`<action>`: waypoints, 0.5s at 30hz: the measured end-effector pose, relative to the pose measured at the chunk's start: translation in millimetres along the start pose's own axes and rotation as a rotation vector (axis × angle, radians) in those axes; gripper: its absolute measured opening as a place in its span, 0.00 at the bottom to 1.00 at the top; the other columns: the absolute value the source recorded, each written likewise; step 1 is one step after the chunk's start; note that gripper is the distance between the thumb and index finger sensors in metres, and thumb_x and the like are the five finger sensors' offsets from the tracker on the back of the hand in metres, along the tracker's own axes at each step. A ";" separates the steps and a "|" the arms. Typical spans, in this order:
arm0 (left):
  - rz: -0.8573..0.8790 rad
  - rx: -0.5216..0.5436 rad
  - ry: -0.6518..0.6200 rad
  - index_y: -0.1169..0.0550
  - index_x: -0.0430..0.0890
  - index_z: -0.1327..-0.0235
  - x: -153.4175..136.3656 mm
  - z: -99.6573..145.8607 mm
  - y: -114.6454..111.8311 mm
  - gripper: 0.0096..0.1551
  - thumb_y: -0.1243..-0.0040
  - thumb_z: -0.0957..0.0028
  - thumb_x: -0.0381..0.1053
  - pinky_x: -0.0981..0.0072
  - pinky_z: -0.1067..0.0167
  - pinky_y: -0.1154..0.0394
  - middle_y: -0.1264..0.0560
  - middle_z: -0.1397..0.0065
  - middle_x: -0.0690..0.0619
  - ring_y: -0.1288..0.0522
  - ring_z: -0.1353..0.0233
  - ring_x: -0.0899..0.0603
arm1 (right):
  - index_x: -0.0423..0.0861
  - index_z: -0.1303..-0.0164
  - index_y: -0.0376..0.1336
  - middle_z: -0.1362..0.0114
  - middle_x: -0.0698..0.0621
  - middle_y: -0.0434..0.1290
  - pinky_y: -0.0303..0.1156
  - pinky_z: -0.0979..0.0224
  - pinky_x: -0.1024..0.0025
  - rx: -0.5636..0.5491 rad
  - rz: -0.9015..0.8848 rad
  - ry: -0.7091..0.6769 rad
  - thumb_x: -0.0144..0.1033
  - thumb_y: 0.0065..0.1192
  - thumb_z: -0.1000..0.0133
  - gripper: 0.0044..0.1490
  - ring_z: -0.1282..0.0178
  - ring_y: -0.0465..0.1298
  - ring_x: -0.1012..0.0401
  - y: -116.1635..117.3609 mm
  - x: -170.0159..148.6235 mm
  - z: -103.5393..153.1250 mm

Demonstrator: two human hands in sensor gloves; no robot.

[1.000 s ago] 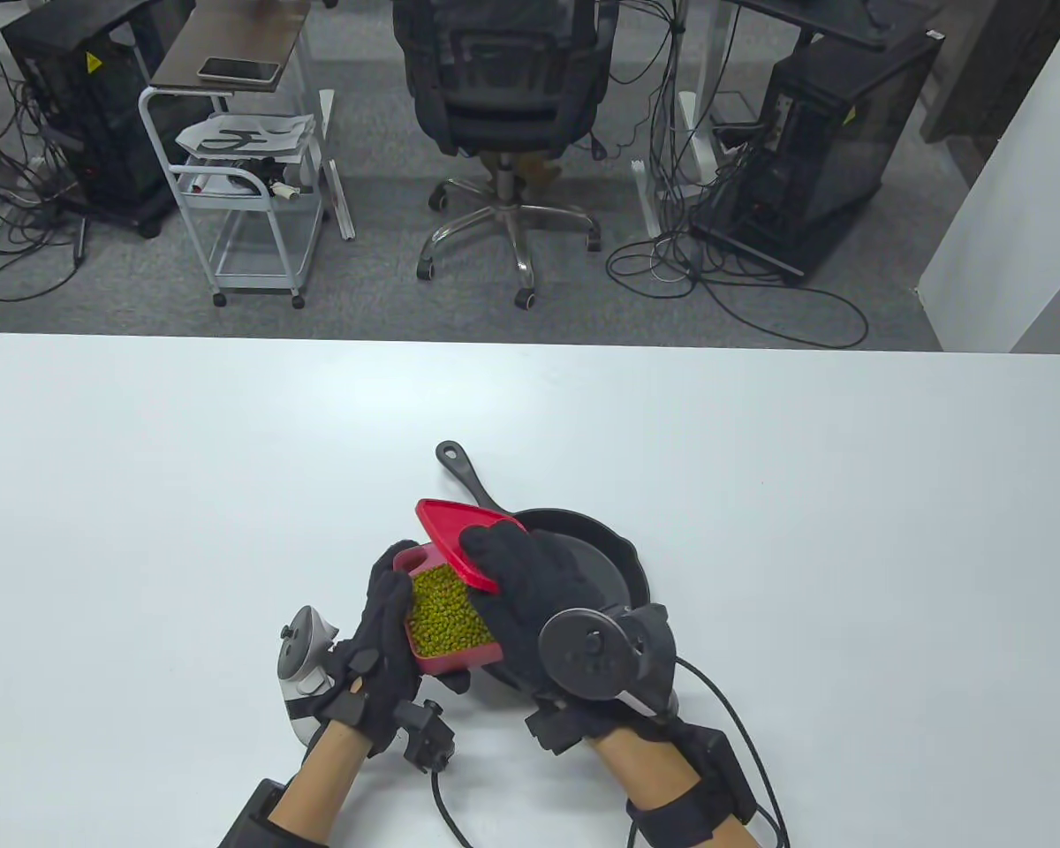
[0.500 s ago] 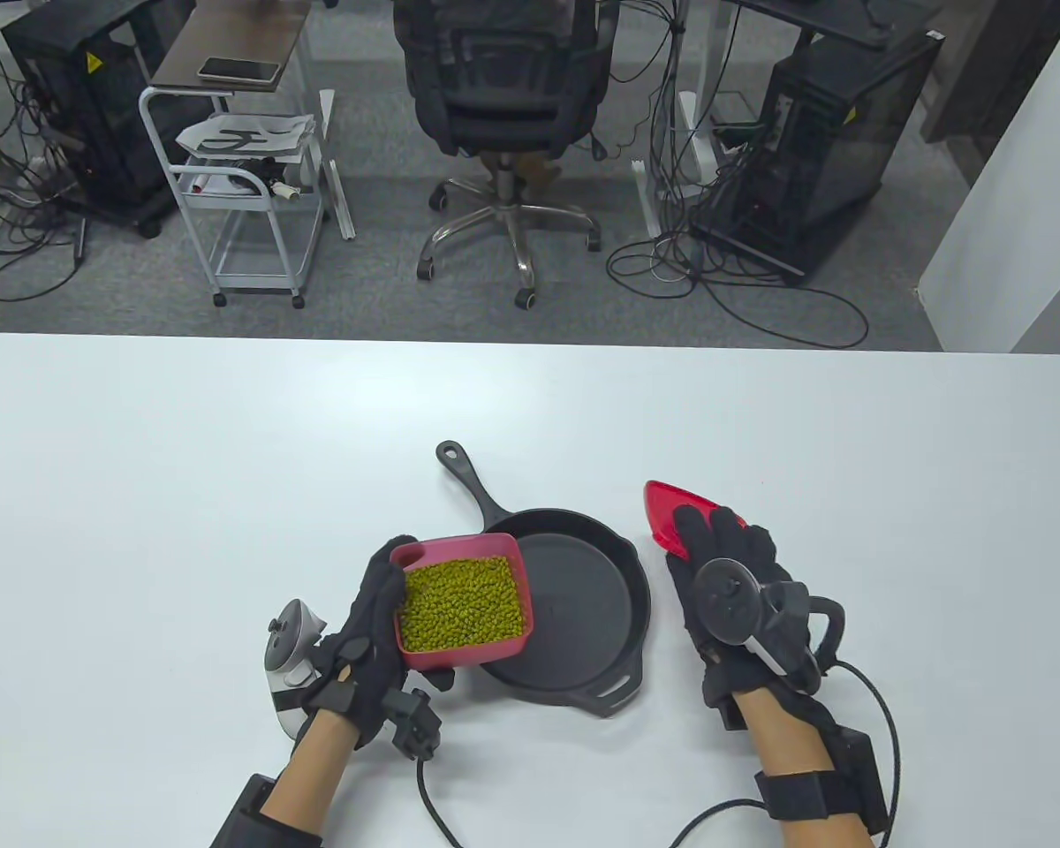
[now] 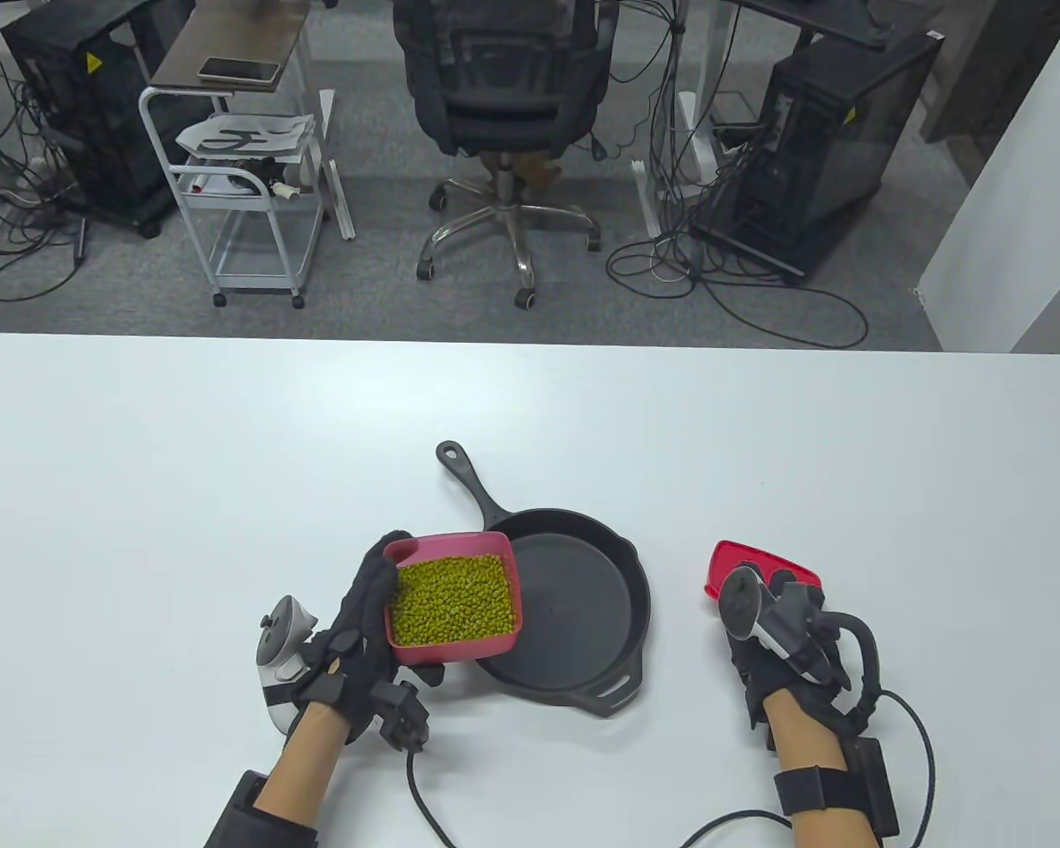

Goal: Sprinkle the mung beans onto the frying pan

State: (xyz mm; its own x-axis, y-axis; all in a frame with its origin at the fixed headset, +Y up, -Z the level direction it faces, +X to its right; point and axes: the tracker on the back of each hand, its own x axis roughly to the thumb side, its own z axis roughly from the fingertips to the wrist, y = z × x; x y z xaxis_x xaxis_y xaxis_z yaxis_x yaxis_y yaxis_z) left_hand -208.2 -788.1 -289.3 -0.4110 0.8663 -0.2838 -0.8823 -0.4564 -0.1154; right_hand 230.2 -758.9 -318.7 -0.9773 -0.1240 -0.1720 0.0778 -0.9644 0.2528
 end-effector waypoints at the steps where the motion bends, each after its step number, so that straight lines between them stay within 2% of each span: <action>1: -0.005 0.011 0.002 0.39 0.71 0.22 0.1 0.0 0.9 0.42 0.47 0.50 0.80 0.50 0.73 0.15 0.37 0.22 0.42 0.19 0.47 0.33 | 0.53 0.15 0.48 0.12 0.37 0.55 0.66 0.29 0.36 0.067 -0.019 -0.009 0.55 0.56 0.39 0.43 0.18 0.57 0.34 1.2 0.9 -1.5; 4: -0.009 0.020 0.006 0.40 0.71 0.22 -0.2 0.1 1.9 0.42 0.47 0.50 0.80 0.50 0.73 0.15 0.37 0.22 0.42 0.19 0.47 0.33 | 0.51 0.14 0.45 0.11 0.35 0.49 0.63 0.26 0.36 0.182 -0.008 -0.040 0.55 0.60 0.40 0.48 0.17 0.54 0.33 7.7 2.7 -4.4; 5: -0.003 0.020 0.009 0.39 0.71 0.22 -0.5 -0.1 2.5 0.42 0.47 0.50 0.80 0.50 0.73 0.15 0.37 0.22 0.41 0.19 0.47 0.33 | 0.51 0.14 0.43 0.11 0.35 0.45 0.62 0.25 0.36 0.218 -0.009 -0.039 0.57 0.54 0.39 0.47 0.17 0.51 0.33 8.2 1.9 -4.8; 9: -0.004 0.030 0.013 0.40 0.70 0.22 -0.4 0.0 4.2 0.42 0.48 0.50 0.80 0.50 0.72 0.15 0.38 0.22 0.42 0.19 0.47 0.33 | 0.52 0.14 0.46 0.11 0.35 0.47 0.62 0.26 0.36 0.195 -0.052 -0.031 0.59 0.53 0.39 0.46 0.17 0.52 0.34 4.6 -1.6 -6.0; 12: -0.007 0.041 0.018 0.40 0.71 0.22 0.3 0.6 3.8 0.42 0.47 0.50 0.80 0.50 0.72 0.15 0.37 0.22 0.41 0.19 0.46 0.33 | 0.52 0.14 0.46 0.10 0.35 0.46 0.58 0.24 0.33 0.216 -0.085 -0.027 0.61 0.52 0.40 0.47 0.16 0.50 0.33 -1.5 -1.6 -6.2; 15: -0.007 0.049 0.020 0.40 0.71 0.22 0.9 -0.3 5.2 0.42 0.47 0.50 0.80 0.50 0.72 0.15 0.37 0.22 0.42 0.19 0.46 0.33 | 0.52 0.14 0.47 0.10 0.35 0.44 0.57 0.24 0.32 0.165 -0.117 -0.068 0.61 0.53 0.40 0.47 0.16 0.48 0.33 -20.4 8.4 -2.2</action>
State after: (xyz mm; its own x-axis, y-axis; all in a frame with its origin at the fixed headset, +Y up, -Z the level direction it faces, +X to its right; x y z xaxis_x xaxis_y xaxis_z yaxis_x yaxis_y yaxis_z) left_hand -213.1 -789.8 -290.4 -0.4006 0.8651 -0.3018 -0.8956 -0.4393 -0.0705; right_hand 220.8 -740.7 -327.4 -0.9892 0.0079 -0.1464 -0.0648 -0.9194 0.3880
